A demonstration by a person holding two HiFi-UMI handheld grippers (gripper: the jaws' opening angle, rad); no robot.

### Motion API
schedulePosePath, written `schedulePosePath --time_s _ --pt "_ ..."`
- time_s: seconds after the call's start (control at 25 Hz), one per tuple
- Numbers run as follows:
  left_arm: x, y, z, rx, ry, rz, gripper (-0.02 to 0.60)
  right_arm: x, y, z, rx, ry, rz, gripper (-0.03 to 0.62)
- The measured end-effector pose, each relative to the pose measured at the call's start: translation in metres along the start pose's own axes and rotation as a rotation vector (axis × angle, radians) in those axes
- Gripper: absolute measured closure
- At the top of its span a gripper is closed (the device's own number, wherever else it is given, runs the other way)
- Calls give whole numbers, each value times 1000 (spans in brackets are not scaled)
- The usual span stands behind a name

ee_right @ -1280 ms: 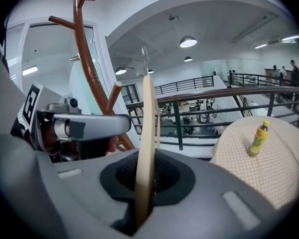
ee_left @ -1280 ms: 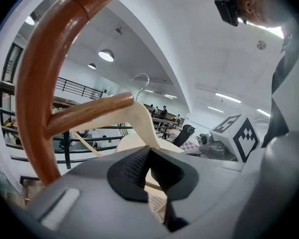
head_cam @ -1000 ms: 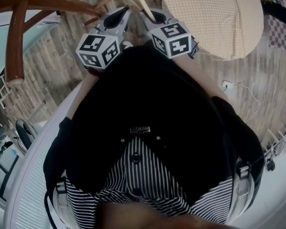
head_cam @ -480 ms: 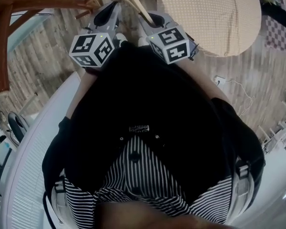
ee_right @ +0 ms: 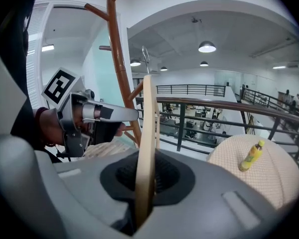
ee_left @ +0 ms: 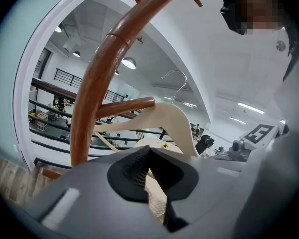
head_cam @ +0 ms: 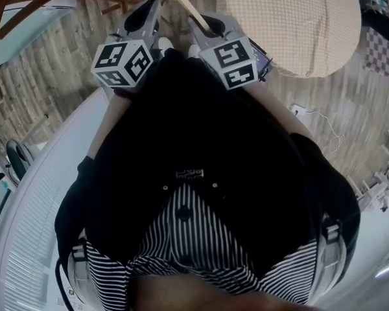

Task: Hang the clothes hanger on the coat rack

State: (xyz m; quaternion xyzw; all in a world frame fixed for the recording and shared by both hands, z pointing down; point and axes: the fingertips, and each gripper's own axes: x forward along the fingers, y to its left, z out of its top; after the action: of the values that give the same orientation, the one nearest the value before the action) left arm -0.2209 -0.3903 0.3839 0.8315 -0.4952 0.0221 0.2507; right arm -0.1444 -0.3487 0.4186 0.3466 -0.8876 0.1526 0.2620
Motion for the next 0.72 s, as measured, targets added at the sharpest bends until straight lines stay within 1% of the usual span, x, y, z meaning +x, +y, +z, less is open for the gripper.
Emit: schedulePosePath --time_s 0.12,0.32,0.72 --pt "1 -3 -3 -2 8 6 577 -4 -1 -2 -26 3 -4 569" --pt "-3 -5 -4 -6 10 16 577 -3 -1 -13 -27 44 1 569" --pt "-7 -7 -8 -18 13 13 577 2 11 -20 -49 81 42 569"
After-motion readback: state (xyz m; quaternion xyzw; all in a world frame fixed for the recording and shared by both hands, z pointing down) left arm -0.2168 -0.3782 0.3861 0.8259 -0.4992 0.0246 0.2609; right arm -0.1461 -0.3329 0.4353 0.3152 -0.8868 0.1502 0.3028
